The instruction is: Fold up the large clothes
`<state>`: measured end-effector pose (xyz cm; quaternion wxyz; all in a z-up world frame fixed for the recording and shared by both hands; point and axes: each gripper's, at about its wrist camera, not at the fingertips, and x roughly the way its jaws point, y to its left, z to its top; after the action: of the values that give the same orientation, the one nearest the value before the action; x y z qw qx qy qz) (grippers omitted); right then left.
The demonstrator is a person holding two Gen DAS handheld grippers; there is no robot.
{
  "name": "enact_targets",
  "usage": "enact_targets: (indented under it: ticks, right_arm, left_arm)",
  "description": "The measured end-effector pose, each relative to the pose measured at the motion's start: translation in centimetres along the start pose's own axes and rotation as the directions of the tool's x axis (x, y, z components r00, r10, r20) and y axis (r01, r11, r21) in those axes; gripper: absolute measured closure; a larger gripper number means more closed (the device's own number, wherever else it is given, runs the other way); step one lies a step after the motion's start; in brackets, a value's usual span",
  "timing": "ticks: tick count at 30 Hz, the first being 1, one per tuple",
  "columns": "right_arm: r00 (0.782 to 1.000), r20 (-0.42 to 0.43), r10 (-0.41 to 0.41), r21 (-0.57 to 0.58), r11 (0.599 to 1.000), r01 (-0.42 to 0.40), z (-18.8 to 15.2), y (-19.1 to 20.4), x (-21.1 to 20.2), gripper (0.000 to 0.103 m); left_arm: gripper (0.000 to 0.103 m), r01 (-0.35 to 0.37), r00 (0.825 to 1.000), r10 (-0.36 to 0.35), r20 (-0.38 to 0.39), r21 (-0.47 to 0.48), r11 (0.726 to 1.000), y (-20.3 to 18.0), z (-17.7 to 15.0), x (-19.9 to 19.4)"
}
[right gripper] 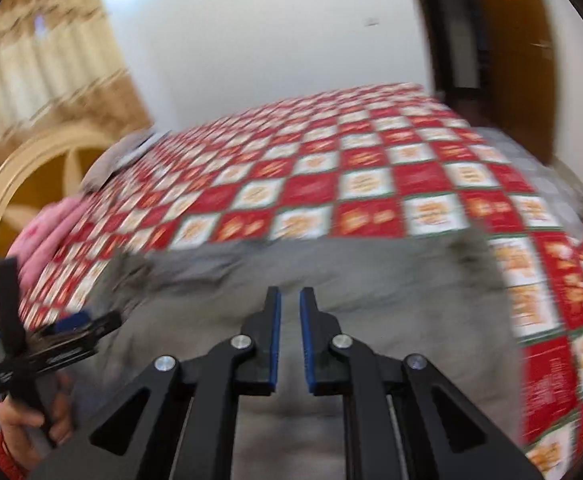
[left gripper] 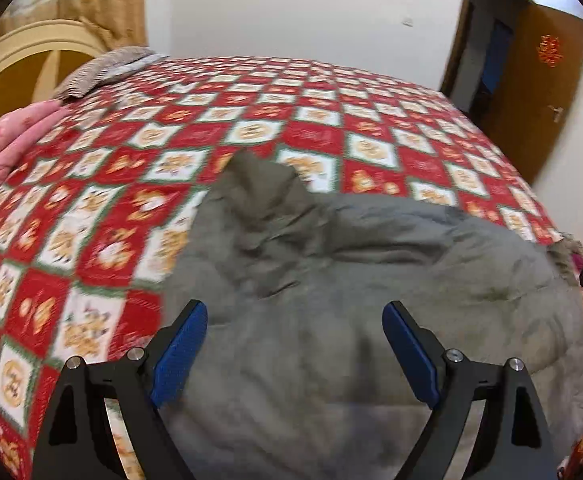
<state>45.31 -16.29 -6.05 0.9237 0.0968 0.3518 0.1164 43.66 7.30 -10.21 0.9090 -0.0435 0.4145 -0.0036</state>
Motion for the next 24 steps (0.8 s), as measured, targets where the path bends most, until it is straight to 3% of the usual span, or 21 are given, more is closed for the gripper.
enact_targets:
  ticks: [4,7,17,21,24]
  right_arm:
    - [0.995,-0.088,-0.037,-0.066,0.997,0.031,-2.3,2.7,5.4,0.088]
    - [0.988,-0.145,-0.060,-0.068,0.996,0.050,-4.0,2.2,8.5,0.092]
    - [0.990,-0.134,0.052,0.044,0.998,-0.047,-4.9,-0.5,10.2,0.101]
    - [0.990,-0.142,0.004,-0.003,1.000,-0.005,-4.9,0.7,9.9,0.101]
    - [0.980,-0.194,-0.044,-0.032,0.999,0.038,-4.2,1.4,9.7,0.101]
  left_arm:
    - [0.014,-0.057,0.998,0.057,-0.012,0.034,0.998,-0.1,-1.0,1.7]
    - [0.013,-0.081,0.997,0.081,0.003,0.078,0.994,-0.7,-1.6,2.7]
    - [0.009,-0.091,0.996,0.090,0.013,0.055,0.994,-0.9,-1.9,4.9]
    - [0.009,-0.086,0.996,0.086,-0.003,0.053,0.995,-0.8,-1.8,5.0]
    - [0.009,-0.068,0.997,0.071,-0.038,0.064,0.996,-0.8,-1.6,3.9]
